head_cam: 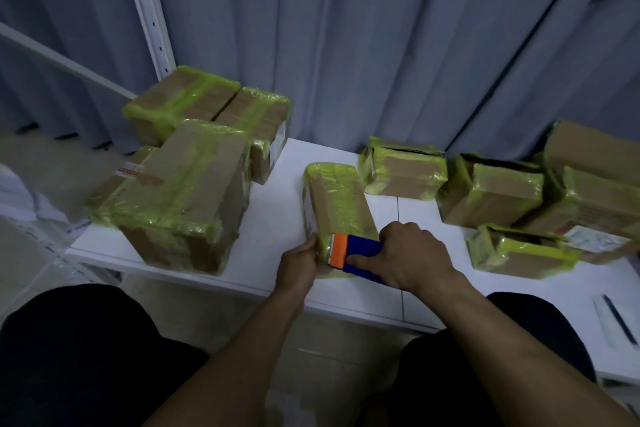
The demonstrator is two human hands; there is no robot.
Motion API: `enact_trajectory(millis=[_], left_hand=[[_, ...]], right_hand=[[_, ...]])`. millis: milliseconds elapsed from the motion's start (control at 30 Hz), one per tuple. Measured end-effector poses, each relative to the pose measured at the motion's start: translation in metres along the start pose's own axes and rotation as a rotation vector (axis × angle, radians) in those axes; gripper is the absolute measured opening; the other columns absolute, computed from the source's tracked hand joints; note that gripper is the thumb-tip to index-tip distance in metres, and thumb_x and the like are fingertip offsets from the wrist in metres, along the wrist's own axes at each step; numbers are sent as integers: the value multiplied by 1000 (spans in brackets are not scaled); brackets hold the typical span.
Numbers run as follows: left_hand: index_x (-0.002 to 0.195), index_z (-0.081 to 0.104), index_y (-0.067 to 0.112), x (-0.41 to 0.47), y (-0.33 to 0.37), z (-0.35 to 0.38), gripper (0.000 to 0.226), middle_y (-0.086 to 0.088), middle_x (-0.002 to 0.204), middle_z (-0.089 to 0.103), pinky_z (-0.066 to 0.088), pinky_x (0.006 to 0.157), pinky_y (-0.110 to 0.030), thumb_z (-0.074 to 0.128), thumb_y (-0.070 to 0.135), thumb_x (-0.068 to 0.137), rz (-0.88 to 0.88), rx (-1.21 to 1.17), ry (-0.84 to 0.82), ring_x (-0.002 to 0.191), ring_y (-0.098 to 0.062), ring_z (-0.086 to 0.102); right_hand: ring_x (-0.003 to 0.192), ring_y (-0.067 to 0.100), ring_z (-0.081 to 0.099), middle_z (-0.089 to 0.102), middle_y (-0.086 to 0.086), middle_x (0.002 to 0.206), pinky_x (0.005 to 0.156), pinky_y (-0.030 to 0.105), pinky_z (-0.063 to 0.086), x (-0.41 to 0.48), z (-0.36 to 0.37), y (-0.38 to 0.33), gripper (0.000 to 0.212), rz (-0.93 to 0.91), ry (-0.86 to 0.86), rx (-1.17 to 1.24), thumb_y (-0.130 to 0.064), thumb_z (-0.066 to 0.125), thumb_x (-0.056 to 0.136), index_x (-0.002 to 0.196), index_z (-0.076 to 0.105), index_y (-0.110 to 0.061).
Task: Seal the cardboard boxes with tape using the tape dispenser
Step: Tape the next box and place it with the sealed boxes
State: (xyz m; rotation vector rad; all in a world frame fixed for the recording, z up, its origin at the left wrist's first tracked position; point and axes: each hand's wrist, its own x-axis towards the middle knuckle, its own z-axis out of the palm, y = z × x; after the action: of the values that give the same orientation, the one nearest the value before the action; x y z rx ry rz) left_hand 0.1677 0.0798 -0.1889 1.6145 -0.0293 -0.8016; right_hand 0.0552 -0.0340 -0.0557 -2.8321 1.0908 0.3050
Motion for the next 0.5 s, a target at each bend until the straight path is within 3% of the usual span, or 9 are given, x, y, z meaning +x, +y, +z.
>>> enact_trajectory(millis=[67,133,200,300,400,500], left_hand=[[120,66,36,-1,6,-5,27,3,114,69,52,84,-28,45,43,103,30,171,-108,98,-12,62],[143,50,32,-4,11,-10,41,-1,134,60,49,97,-31,41,35,103,119,412,-215,113,-18,59],[148,45,26,-7,19,-20,55,-2,143,54,43,103,-28,54,29,94,278,548,-217,126,-19,53],[146,47,30,-1,27,-40,62,11,152,40,42,105,-25,72,22,89,585,618,-223,135,-7,40],[144,49,37,14,26,-51,65,22,155,33,44,104,-24,75,42,85,713,846,-331,135,-3,43],[142,50,42,23,26,-53,84,21,151,40,46,105,-29,57,82,69,720,941,-272,135,-6,45]], right_hand=[[77,21,63,58,-2,83,66,32,54,1,1,2,72,-9,6,16,-88,62,70,91,58,-19],[76,21,61,55,-3,81,65,32,52,0,0,2,71,-25,2,22,-87,62,71,91,57,-19],[75,20,58,52,-3,80,64,31,48,-4,-3,0,68,-44,-5,28,-84,64,73,91,54,-19],[76,21,55,50,-2,82,65,31,47,-7,-7,4,66,-60,-18,36,-82,64,75,92,52,-19],[77,21,55,50,-2,83,66,31,46,-7,-7,10,67,-77,-37,51,-83,63,75,93,52,-19],[77,20,56,49,-3,82,65,31,47,-6,-4,15,67,-99,-46,59,-84,62,76,93,52,-19]])
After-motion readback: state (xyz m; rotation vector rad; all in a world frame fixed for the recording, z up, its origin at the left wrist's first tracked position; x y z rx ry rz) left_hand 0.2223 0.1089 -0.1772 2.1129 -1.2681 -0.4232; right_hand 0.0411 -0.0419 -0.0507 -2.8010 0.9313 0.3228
